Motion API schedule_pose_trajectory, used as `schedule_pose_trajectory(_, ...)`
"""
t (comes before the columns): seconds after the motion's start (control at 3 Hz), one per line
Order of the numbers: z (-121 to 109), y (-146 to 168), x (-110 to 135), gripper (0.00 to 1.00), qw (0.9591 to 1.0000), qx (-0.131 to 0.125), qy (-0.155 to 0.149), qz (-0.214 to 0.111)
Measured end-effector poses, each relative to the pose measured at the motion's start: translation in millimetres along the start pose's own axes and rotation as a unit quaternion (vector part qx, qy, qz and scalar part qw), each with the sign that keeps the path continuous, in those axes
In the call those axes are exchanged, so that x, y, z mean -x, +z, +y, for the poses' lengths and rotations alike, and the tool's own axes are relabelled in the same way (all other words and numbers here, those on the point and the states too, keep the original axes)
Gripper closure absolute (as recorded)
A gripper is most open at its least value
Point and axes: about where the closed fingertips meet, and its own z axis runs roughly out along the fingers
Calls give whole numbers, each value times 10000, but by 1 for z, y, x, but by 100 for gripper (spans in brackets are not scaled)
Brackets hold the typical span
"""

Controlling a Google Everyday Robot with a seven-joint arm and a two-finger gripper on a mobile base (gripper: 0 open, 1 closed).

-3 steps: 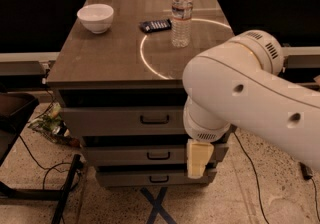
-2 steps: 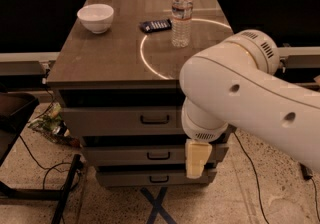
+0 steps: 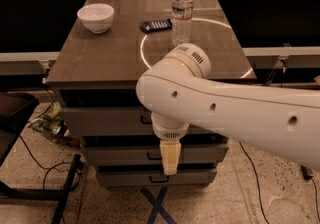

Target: Open top drawer

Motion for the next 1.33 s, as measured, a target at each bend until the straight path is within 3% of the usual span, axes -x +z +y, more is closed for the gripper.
schedule_pose_trajectory(0.33,-6,25,20,0,9997,109,-205,63)
schedule_pose_trajectory(1.0,-11,70,42,0,9987,429,-263,42)
schedule_pose_trajectory(1.33,-11,92,51,19,9976,603,-289,169)
